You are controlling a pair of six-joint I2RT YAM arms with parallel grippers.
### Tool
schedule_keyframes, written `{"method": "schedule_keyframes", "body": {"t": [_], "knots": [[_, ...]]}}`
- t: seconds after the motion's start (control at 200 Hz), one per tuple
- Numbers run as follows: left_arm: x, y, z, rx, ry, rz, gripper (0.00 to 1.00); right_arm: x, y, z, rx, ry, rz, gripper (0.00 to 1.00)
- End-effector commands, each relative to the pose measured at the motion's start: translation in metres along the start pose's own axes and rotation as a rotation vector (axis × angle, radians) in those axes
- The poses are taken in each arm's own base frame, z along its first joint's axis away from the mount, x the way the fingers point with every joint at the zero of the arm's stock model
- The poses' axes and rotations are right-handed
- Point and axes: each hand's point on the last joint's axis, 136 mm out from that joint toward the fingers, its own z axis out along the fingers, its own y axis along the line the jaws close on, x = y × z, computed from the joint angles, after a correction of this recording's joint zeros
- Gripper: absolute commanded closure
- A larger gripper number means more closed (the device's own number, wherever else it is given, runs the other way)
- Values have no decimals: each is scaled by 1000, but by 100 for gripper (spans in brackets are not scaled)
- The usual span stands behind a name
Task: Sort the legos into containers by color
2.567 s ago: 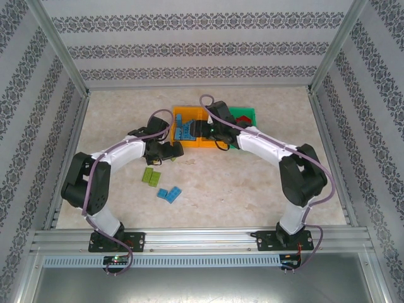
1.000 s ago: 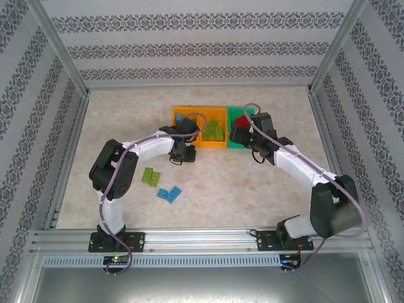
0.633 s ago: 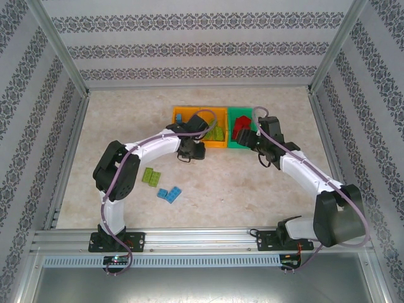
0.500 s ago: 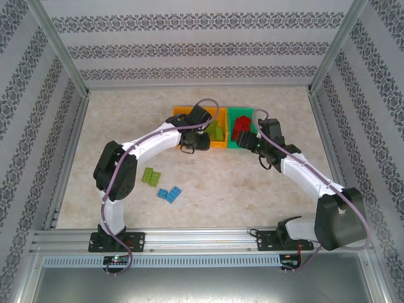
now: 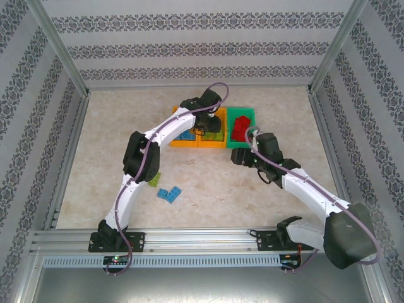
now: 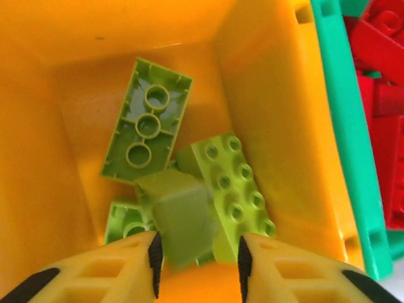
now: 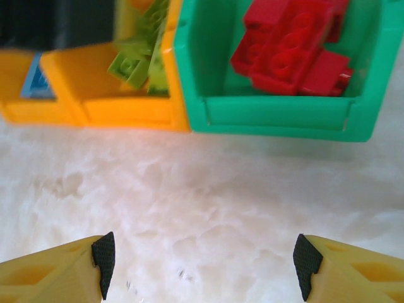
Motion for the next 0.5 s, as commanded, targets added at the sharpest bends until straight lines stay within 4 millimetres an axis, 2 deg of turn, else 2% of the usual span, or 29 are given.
{"method": "schedule_keyframes", "body": {"t": [0.0, 0.115, 0.2, 0.315, 0.4, 0.495], "knots": [[-7, 7, -20, -18, 0, -2, 52, 16, 31, 1, -95, 17, -164, 22], [-9, 6, -28, -20, -14, -11, 40, 39, 66, 4, -166, 45, -323, 13], [-11, 5, -40, -17, -27, -26, 29, 58, 99, 8, -233, 61, -417, 10], [-18, -3, -68, 28, -89, -43, 15, 85, 140, 18, -279, 105, -543, 6], [-21, -6, -90, 51, -132, -52, 0, 106, 165, 29, -303, 157, -617, 6], [-21, -6, -114, 59, -174, -56, 0, 127, 186, 42, -311, 199, -699, 6]]}}
